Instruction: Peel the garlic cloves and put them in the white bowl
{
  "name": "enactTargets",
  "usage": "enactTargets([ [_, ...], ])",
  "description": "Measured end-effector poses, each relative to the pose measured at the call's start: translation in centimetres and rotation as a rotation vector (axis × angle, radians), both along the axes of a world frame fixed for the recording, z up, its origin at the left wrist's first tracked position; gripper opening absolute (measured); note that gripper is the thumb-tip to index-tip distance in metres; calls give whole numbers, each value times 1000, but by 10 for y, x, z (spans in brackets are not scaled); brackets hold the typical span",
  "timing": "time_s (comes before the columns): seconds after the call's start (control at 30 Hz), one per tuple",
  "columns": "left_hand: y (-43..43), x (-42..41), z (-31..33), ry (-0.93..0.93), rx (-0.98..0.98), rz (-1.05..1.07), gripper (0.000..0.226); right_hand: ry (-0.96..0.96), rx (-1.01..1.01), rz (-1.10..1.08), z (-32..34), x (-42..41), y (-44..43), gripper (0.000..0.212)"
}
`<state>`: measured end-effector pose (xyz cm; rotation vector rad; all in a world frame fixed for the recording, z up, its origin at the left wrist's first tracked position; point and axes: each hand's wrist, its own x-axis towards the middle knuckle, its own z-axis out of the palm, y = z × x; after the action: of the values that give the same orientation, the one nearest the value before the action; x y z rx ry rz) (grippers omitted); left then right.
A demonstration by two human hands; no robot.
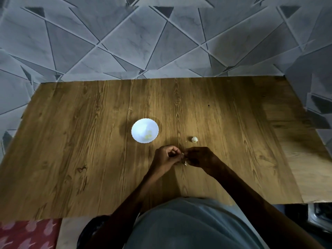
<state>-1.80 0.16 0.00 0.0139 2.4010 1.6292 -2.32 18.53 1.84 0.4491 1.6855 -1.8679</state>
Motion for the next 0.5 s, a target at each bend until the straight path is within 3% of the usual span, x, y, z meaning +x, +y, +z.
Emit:
enactTargets([
  [0.1, -2, -1, 2, -94, 102, -34, 13, 105, 132, 126, -1, -2, 3, 14],
  [0.2, -6, -1, 1, -135, 119, -94, 13, 64, 176, 163, -2, -4, 2, 14],
  [0.37, -13, 2, -4, -96, 31, -157, 2, -96, -10, 9, 0, -6, 3, 20],
  [0.5, -15, 3, -13, -130, -113, -97, 9, -160, -132, -34, -3, -8, 5, 16],
])
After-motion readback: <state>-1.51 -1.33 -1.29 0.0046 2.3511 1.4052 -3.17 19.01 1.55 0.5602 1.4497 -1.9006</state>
